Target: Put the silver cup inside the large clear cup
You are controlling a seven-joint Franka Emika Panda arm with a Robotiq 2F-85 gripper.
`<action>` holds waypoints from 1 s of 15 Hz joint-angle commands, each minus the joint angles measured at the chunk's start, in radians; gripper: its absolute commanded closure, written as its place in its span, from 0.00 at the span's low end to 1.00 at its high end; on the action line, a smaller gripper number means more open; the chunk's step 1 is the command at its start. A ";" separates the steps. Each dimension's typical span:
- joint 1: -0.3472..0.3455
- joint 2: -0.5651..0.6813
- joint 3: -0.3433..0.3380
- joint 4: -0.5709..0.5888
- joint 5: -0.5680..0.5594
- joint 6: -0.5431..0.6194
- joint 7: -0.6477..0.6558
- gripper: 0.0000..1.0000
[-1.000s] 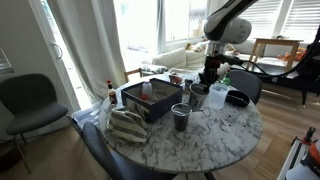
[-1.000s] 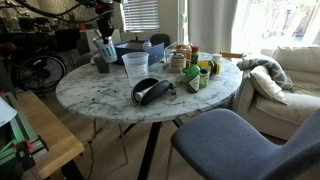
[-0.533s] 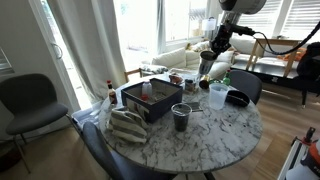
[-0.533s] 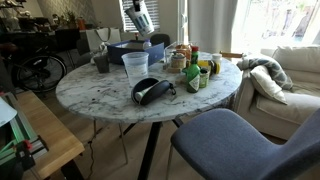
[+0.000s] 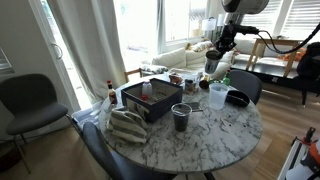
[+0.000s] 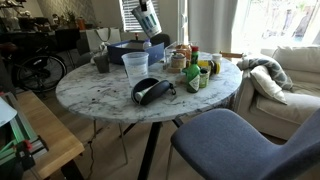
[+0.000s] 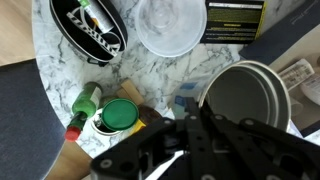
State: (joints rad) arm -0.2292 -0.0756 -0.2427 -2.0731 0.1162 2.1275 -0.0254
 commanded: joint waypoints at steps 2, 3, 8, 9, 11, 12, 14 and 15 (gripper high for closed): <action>-0.028 0.018 -0.030 0.032 -0.050 -0.045 -0.047 0.99; -0.031 0.013 -0.033 0.016 -0.066 -0.052 -0.047 0.99; -0.041 -0.019 -0.040 -0.031 -0.135 -0.143 -0.082 0.99; -0.042 -0.020 -0.040 -0.034 -0.146 -0.158 -0.079 0.99; -0.043 -0.028 -0.042 -0.046 -0.155 -0.186 -0.086 0.99; -0.041 -0.033 -0.043 -0.056 -0.126 -0.198 -0.103 0.99; -0.036 -0.040 -0.038 -0.071 -0.116 -0.211 -0.085 0.99; -0.034 -0.046 -0.036 -0.081 -0.116 -0.217 -0.087 0.99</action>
State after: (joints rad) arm -0.2658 -0.0858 -0.2816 -2.1110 -0.0116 1.9392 -0.1025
